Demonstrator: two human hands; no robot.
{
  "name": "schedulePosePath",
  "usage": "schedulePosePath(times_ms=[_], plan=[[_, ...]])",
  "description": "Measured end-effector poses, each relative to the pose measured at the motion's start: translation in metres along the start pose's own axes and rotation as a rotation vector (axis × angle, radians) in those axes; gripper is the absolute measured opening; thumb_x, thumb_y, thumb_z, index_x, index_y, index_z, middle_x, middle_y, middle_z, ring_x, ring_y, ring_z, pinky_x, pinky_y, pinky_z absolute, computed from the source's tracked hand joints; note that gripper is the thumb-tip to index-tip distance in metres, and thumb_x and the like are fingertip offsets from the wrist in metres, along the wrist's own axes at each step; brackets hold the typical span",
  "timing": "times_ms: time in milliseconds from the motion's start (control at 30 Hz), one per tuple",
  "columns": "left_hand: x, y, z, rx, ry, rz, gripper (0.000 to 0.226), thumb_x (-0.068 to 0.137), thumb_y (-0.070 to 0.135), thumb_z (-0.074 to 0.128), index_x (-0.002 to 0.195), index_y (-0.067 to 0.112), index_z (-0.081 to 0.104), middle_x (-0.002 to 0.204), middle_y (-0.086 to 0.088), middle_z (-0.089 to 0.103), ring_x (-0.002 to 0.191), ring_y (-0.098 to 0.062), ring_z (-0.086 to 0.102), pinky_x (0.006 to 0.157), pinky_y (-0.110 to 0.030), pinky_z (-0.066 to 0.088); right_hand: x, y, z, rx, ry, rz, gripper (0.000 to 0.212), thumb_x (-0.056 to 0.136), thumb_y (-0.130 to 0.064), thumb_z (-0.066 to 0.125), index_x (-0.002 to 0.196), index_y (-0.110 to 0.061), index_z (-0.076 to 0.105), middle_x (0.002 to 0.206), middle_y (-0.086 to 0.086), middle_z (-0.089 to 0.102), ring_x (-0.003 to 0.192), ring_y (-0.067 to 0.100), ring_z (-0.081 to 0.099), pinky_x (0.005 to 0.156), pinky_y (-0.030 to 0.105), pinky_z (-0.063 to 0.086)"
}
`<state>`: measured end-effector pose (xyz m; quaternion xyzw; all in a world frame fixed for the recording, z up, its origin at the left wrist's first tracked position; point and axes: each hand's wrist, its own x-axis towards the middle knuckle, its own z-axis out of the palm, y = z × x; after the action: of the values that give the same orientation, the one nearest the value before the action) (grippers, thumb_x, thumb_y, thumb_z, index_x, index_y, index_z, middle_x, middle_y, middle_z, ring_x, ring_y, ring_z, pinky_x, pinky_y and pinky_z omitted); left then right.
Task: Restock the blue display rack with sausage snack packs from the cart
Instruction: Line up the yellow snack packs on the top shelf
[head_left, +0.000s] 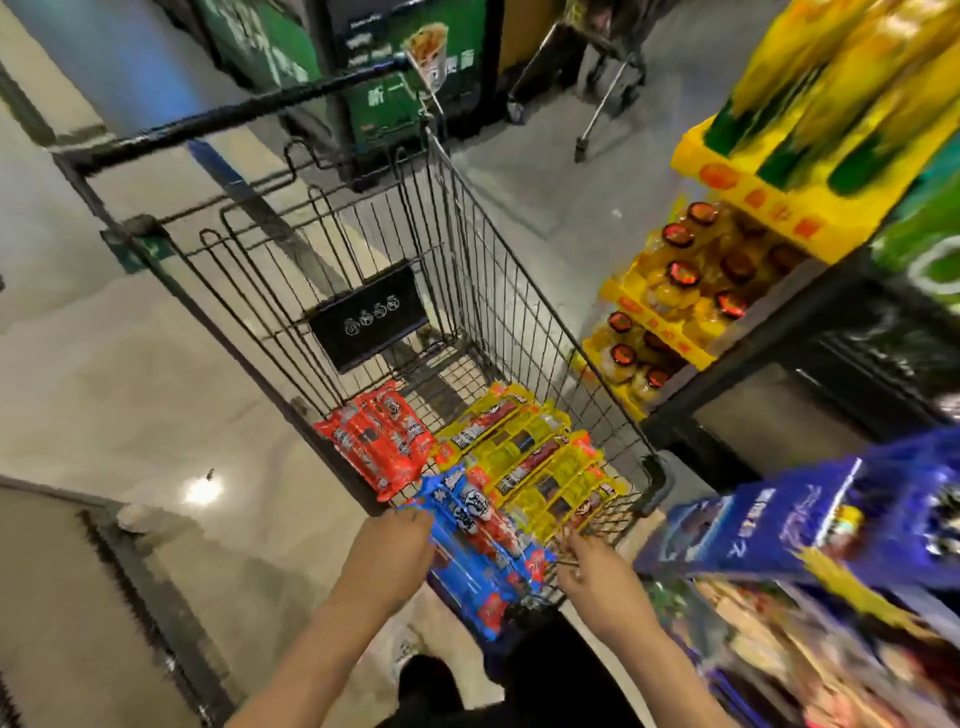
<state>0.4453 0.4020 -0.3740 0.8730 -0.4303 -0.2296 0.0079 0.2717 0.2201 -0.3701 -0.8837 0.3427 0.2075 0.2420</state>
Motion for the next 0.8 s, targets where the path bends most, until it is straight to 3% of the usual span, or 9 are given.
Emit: schedulePosePath(times_ms=[67,200,333,467,633,800], plan=[[0.006,-0.003,-0.005,0.038,0.001,0.066,0.028,0.088,0.025,0.047,0.108,0.010,0.059,0.104,-0.009,0.062,0.099,-0.030,0.059,0.080,-0.039,0.050,-0.008,0.000,0.007,0.035,0.008,0.062,0.043,0.097,-0.036,0.039,0.133,-0.014,0.045,0.127,0.007,0.054,0.115,0.024,0.053,0.089,0.034,0.042],[0.023,0.005,-0.010,0.036,-0.046,0.134,0.038,0.090,0.027,0.046,0.121,0.007,0.056,0.115,-0.012,0.062,0.106,-0.032,0.058,0.088,-0.041,0.049,-0.015,0.005,0.011,0.127,0.063,0.095,0.034,0.095,-0.032,0.044,0.123,-0.017,0.054,0.118,0.003,0.056,0.112,0.021,0.054,0.090,0.032,0.041],[0.045,0.024,-0.009,0.092,-0.131,0.184,0.043,0.097,0.031,0.040,0.136,0.011,0.042,0.130,-0.008,0.053,0.119,-0.026,0.050,0.098,-0.037,0.042,-0.007,0.007,0.008,0.248,0.082,0.159,0.035,0.096,-0.033,0.047,0.126,-0.016,0.052,0.122,0.003,0.054,0.114,0.019,0.052,0.090,0.030,0.041],[0.073,0.034,-0.009,0.121,-0.214,0.219,0.045,0.099,0.029,0.038,0.140,0.011,0.036,0.134,-0.008,0.049,0.120,-0.025,0.049,0.096,-0.038,0.044,0.015,0.006,0.011,0.348,0.030,0.238,0.044,0.097,-0.034,0.048,0.135,-0.013,0.044,0.135,0.006,0.050,0.122,0.022,0.049,0.097,0.031,0.041],[0.122,0.032,-0.007,0.155,-0.326,0.239,0.035,0.097,0.023,0.040,0.128,0.007,0.045,0.122,-0.011,0.055,0.108,-0.027,0.055,0.088,-0.038,0.047,0.056,0.002,0.023,0.485,-0.068,0.386,0.058,0.098,-0.035,0.047,0.146,-0.008,0.028,0.149,0.010,0.036,0.133,0.026,0.040,0.105,0.033,0.036],[0.182,0.032,0.003,0.203,-0.419,0.264,0.034,0.096,0.024,0.043,0.124,0.005,0.043,0.119,-0.014,0.056,0.106,-0.031,0.057,0.084,-0.038,0.046,0.107,-0.004,0.040,0.638,-0.063,0.558,0.064,0.095,-0.036,0.052,0.146,-0.007,0.028,0.144,0.015,0.039,0.128,0.029,0.045,0.099,0.034,0.041]])
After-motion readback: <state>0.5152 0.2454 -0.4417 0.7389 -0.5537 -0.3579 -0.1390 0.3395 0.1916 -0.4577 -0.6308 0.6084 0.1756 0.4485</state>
